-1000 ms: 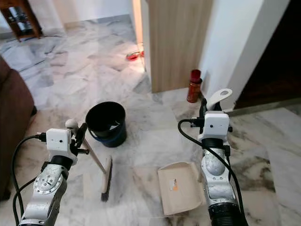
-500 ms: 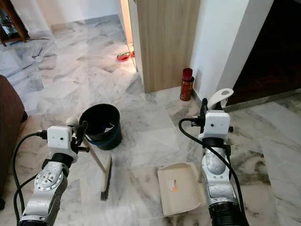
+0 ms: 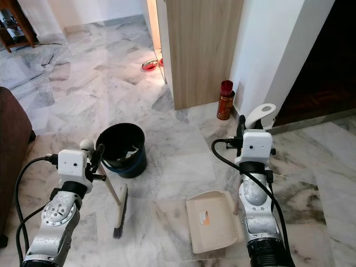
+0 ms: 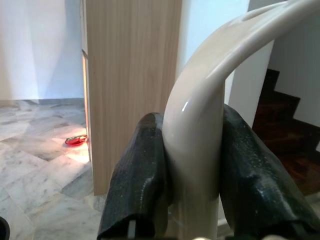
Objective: Sweep floor
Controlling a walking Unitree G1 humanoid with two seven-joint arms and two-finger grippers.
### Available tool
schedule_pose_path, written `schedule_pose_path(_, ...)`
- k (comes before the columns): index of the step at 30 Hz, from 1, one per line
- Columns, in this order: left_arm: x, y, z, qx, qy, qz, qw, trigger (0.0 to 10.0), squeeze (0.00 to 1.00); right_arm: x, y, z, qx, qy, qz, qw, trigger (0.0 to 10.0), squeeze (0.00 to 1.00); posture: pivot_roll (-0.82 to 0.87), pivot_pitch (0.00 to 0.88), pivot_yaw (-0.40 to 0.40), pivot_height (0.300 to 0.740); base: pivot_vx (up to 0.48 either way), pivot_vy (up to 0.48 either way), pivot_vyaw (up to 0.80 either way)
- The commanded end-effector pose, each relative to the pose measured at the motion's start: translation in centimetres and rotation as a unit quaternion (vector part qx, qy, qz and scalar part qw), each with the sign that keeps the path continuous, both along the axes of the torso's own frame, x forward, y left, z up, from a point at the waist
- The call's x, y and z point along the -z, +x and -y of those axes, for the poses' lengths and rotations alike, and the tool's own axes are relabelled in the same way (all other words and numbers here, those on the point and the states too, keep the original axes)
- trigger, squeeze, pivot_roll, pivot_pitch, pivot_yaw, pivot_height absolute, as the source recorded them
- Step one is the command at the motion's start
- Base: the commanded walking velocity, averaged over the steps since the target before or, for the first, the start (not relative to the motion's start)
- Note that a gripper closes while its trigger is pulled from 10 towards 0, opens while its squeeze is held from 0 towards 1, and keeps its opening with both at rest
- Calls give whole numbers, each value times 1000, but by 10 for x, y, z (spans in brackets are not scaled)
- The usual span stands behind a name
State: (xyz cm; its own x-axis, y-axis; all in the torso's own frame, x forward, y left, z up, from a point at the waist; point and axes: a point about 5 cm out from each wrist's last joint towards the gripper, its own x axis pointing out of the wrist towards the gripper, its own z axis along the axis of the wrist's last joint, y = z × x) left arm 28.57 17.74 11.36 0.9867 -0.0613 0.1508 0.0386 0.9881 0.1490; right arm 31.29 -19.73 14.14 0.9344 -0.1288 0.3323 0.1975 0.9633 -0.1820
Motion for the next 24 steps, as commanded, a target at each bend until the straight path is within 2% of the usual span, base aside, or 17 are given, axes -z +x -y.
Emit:
schedule_pose_path(1, -8, 1, -2, -3, 5, 24, 1000, 10000, 0, -15, 0, -1, -4, 0, 31, 999, 10000, 0, -19, 52, 76, 740, 0, 0, -800)
schedule_pose_path(8, -8, 0, -3, -5, 13, 25, 1000, 10000, 0, -14, 1, -3, -5, 1, 30, 1000, 10000, 0, -12, 55, 76, 740, 0, 0, -800)
schedule_pose_path(12, -8, 1, -3, -4, 16, 24, 1000, 10000, 0, -14, 1, -3, -6, 0, 29, 1000, 10000, 0, -11, 58, 75, 740, 0, -412, -800)
schedule_pose_path(24, -8, 1, -2, -7, 6, 25, 1000, 10000, 0, -15, 2, -1, -5, -1, 29, 1000, 10000, 0, -10, 67, 69, 740, 0, 0, -800)
